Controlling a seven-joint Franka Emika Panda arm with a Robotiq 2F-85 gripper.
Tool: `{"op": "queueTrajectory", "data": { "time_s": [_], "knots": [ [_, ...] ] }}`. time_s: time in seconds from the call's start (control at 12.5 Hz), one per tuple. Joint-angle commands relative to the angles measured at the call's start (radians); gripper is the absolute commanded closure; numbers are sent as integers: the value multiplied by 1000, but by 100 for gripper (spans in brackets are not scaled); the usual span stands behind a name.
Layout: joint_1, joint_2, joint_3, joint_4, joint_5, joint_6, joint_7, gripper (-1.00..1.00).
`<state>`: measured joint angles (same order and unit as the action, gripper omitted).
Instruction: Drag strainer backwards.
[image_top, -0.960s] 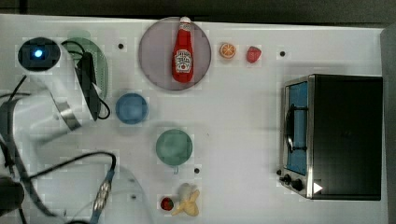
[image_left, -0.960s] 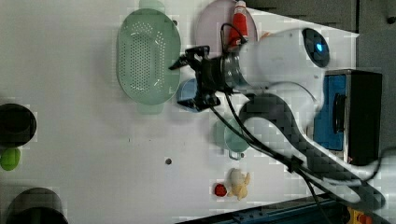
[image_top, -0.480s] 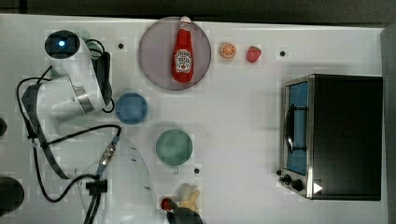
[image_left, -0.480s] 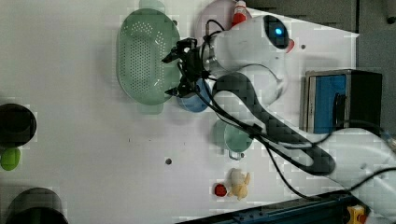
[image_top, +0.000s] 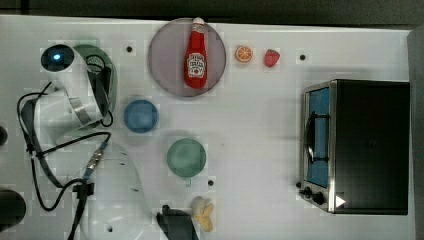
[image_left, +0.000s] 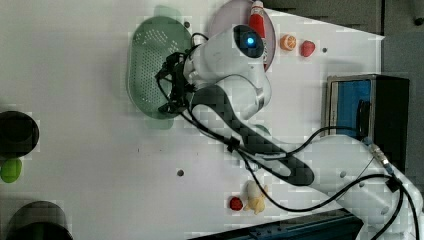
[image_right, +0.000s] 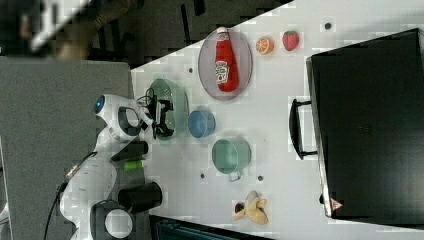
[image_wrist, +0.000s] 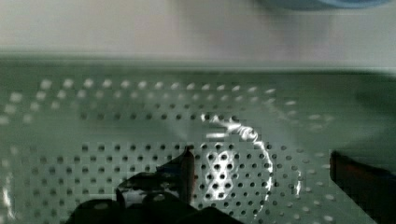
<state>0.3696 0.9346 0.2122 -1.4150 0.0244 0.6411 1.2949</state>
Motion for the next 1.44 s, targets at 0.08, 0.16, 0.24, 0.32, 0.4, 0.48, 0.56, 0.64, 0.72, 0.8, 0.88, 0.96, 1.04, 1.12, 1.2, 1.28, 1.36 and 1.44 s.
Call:
{"op": "queueTrajectory", "data": {
  "time_s": [0.08, 0.16, 0.24, 0.32, 0.4, 0.48, 0.56, 0.64, 0.72, 0.8, 0.88, 0.96, 1.04, 1.12, 1.2, 1.28, 1.36, 1.44],
  "knots": [
    [36, -33, 0, 20, 10, -35, 60, -100],
    [43, -35, 0, 18, 10, -40, 60, -100],
    [52, -37, 0, 16, 10, -47, 66, -100],
    [62, -38, 0, 12, 10, -50, 66, -100],
    [71, -42, -1, 3, 10, -50, 72, -100],
    [78, -52, -1, -11, 10, -50, 73, -100],
    [82, -66, -1, -34, 10, -51, 72, -100],
    [84, -85, -1, -65, 9, -51, 72, -100],
    [87, -107, 0, -100, 9, -46, 73, -100],
    [92, -128, 0, -135, 9, -40, 73, -100],
    [96, -148, -1, -172, 9, -39, 72, -100],
    [99, -167, 0, -205, 9, -22, 73, -100],
    [103, -182, 0, -235, 9, 0, 72, -100],
    [107, -196, 0, -262, 9, 20, 72, -100],
    [111, -210, 0, -287, 9, 30, 73, -100],
    [116, -222, 0, -310, 9, 32, 73, -100],
    [122, -235, 0, -331, 9, 34, 73, -100],
    [129, -248, 0, -350, 10, 40, 73, -100]
  ]
}}
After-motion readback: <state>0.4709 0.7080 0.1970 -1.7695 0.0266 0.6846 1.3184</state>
